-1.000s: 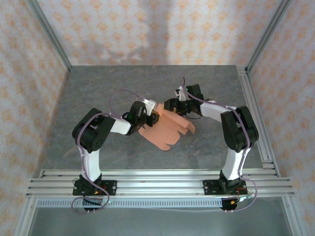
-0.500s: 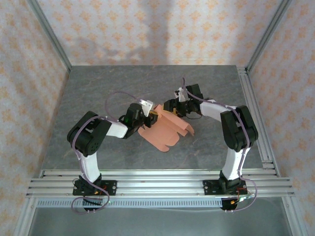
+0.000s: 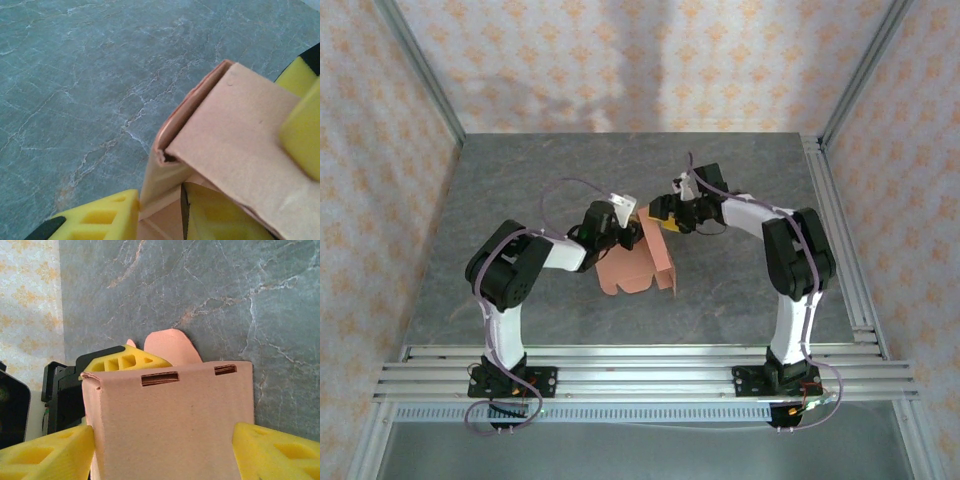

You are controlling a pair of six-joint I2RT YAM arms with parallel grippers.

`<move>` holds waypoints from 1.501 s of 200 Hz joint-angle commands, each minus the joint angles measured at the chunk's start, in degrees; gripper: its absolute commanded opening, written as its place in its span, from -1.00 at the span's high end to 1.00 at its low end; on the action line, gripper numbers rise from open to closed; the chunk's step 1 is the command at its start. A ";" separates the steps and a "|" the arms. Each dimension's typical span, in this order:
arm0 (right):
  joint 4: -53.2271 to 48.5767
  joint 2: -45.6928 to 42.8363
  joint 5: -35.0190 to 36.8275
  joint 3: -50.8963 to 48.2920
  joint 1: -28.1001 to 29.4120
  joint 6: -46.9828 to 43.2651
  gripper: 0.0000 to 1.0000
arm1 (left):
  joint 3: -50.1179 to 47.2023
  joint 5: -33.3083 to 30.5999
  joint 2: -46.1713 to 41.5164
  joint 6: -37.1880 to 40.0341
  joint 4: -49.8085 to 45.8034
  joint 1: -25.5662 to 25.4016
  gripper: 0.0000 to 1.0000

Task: Fold the paper box

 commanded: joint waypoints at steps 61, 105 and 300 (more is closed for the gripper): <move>-3.41 5.40 -0.29 3.31 -0.37 -2.21 -0.23 | 2.46 3.23 0.57 0.60 -3.49 -0.68 0.41; 2.03 6.56 -4.47 2.39 -1.18 0.64 -0.16 | 1.48 2.43 -1.21 1.36 -4.18 -0.67 0.38; 6.69 6.93 -13.63 -1.03 -1.74 3.13 -0.15 | 4.06 8.38 -2.37 4.10 -9.79 -0.67 0.75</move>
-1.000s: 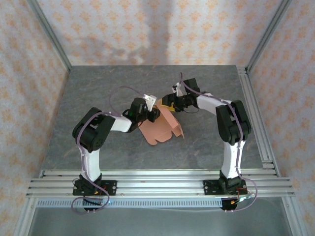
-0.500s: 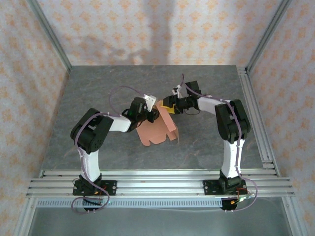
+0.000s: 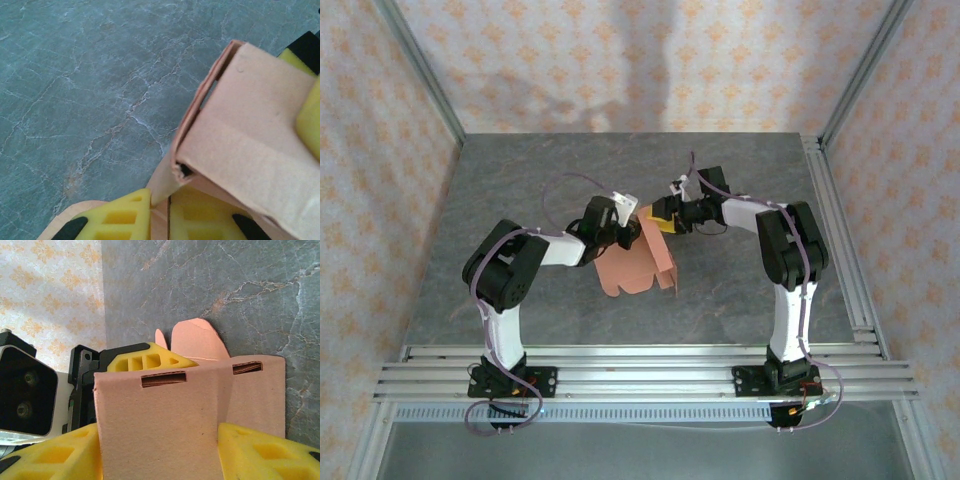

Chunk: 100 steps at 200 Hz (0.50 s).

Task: Fold the paper box

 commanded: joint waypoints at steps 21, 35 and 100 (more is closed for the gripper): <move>-0.48 1.66 1.09 -0.83 0.33 -0.02 -0.15 | 1.60 7.30 -1.25 0.72 -1.43 -1.61 0.83; -0.64 1.44 1.40 -0.95 0.18 -0.04 -0.15 | 1.53 7.40 -1.47 0.97 -1.57 -1.63 0.86; -6.24 0.70 6.82 1.62 0.10 -2.52 -0.42 | 2.13 6.56 -1.30 2.35 -3.14 -2.58 1.00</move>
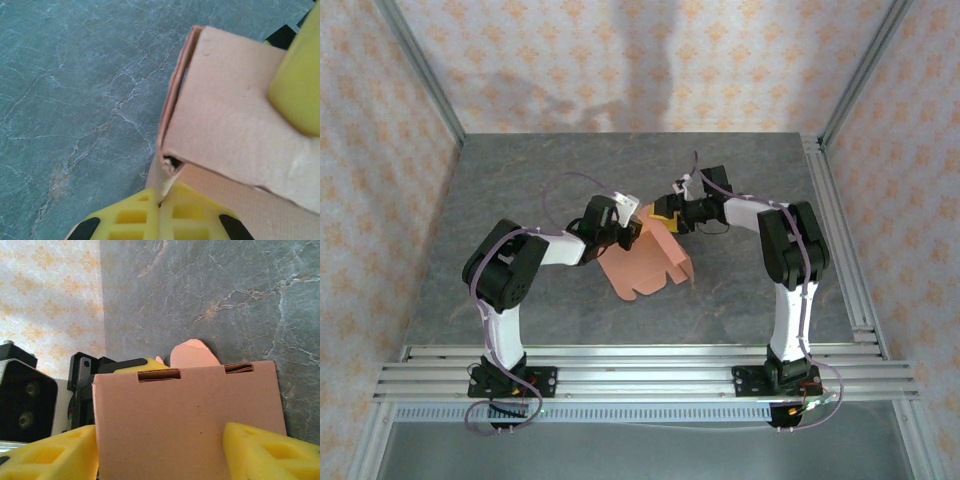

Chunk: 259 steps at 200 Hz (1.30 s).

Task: Fold the paper box

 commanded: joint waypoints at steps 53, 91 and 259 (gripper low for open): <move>-3.17 1.14 6.91 2.36 0.93 -0.63 -0.58 | -0.78 1.91 -2.38 1.34 0.86 -2.81 1.00; -2.13 1.49 6.20 1.74 0.94 -0.22 -0.57 | -2.50 0.45 -4.03 1.72 1.42 -3.45 1.00; 13.03 1.18 -0.51 -7.56 0.84 -0.30 -0.25 | -4.05 -6.58 -4.41 0.40 1.01 -5.93 0.51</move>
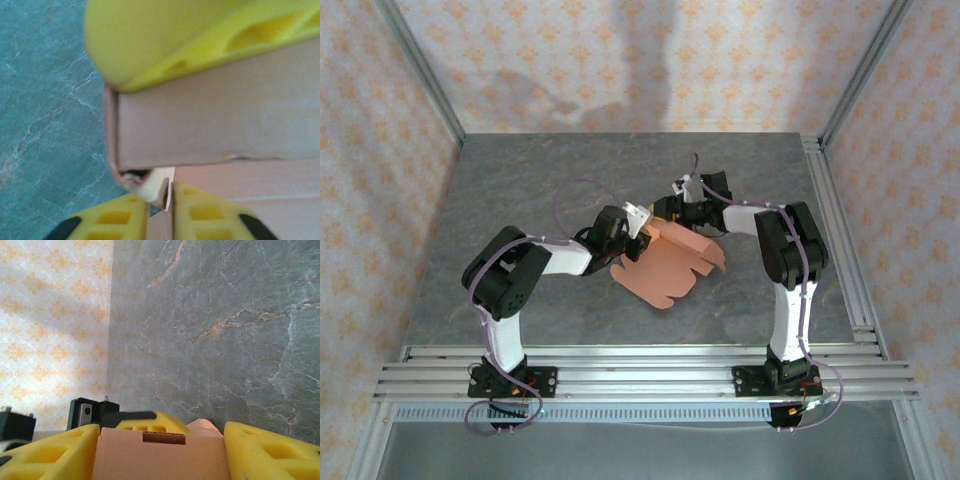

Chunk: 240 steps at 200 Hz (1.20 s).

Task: Fold the paper box

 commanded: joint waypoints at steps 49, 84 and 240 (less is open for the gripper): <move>0.71 1.07 0.46 -3.39 0.45 -3.29 -0.25 | -2.52 -2.60 -3.38 0.06 1.41 -0.64 0.32; 1.32 1.06 -0.86 -3.56 0.45 -2.33 -0.24 | -3.32 -3.40 -2.33 0.62 5.32 -0.33 0.30; 16.51 2.73 -3.34 -7.68 0.45 11.22 -0.22 | 1.51 1.59 6.35 -4.46 12.47 0.30 0.65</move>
